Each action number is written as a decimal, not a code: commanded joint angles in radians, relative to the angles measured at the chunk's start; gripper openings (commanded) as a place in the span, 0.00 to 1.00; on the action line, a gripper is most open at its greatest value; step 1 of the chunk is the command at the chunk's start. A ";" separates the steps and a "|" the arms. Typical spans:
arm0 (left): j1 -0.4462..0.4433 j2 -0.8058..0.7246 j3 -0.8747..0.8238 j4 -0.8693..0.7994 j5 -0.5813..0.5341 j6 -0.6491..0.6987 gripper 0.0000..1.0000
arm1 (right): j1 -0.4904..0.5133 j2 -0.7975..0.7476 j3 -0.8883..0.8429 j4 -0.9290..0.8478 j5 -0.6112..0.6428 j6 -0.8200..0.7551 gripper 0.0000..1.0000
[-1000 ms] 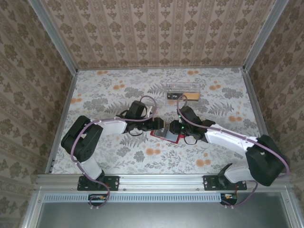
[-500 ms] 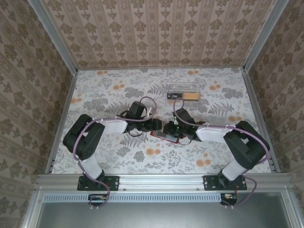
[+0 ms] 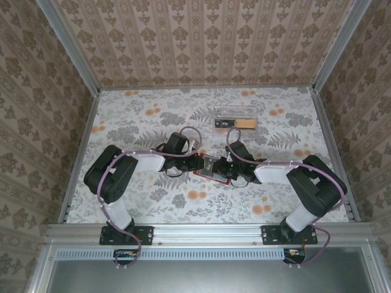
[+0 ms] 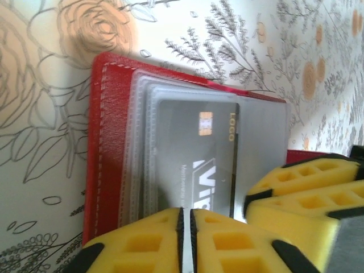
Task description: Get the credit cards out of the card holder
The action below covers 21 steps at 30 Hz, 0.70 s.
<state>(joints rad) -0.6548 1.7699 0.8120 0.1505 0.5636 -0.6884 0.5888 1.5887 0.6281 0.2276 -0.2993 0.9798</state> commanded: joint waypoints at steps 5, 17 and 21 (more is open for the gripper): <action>0.000 0.028 -0.008 -0.025 -0.015 0.003 0.10 | -0.030 -0.023 -0.021 -0.023 -0.006 -0.012 0.19; 0.001 0.037 -0.007 -0.038 -0.019 0.002 0.10 | -0.038 0.067 -0.008 0.056 -0.055 0.020 0.18; -0.002 0.039 -0.005 -0.038 -0.019 0.002 0.10 | -0.038 0.082 -0.003 0.075 -0.067 0.026 0.18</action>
<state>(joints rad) -0.6548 1.7851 0.8120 0.1505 0.5613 -0.6884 0.5545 1.6463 0.6197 0.2810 -0.3466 0.9909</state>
